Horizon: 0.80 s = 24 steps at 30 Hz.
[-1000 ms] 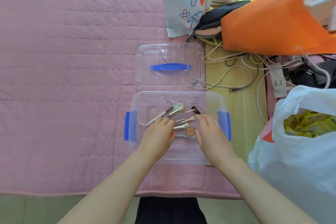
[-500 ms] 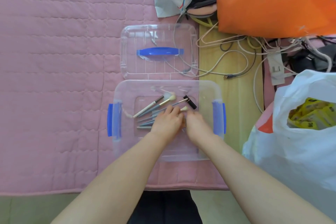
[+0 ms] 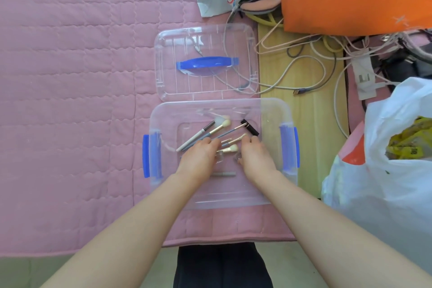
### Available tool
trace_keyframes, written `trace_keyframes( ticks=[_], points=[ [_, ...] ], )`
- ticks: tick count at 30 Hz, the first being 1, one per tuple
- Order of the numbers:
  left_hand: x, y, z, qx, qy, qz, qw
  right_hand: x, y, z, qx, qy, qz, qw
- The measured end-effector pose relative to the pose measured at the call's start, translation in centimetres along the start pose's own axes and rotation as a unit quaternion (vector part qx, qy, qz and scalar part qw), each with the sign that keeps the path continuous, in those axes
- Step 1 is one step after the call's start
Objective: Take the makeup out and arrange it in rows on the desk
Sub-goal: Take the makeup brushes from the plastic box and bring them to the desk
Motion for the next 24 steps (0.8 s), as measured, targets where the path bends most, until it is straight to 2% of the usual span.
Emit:
trace_keyframes(
  ticks=[5, 7, 11, 15, 17, 20, 24],
  points=[
    [-0.5, -0.3, -0.3, -0.028, -0.083, 0.027, 0.996, 0.3, 0.0, 0.0, -0.008, 0.006, -0.017, 1.000],
    [-0.6, -0.6, -0.1, -0.068, -0.140, 0.030, 0.987, 0.4, -0.1, 0.0, -0.014, 0.008, -0.017, 1.000],
    [-1.2, -1.2, 0.0, -0.171, -0.285, 0.067, 0.941, 0.1, -0.2, 0.1, 0.004, 0.060, -0.006, 0.998],
    [-2.2, -1.8, -0.3, -0.222, -0.389, 0.091, 0.889, -0.4, -0.5, 0.3, -0.002, 0.127, 0.001, 0.992],
    [-2.5, -1.8, -0.7, -0.230, -0.416, 0.095, 0.875, -0.8, -0.8, 0.3, -0.005, 0.165, -0.001, 0.986],
    [-2.8, -1.6, -1.2, -0.225, -0.376, 0.093, 0.894, -1.5, -1.0, 0.1, -0.037, 0.163, 0.023, 0.986],
    [-3.4, -0.7, -1.3, -0.224, -0.282, 0.120, 0.925, -1.7, -0.3, -0.1, -0.085, 0.074, 0.085, 0.990]
  ],
)
Point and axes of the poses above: each hand's wrist, its own y-axis towards the middle knuckle, its own x-axis out of the palm, z = x × y, the point moved 3 cm from there along y, towards the middle knuckle, and after that the axes turned 12 degrees about x, right-handed, at the moved point
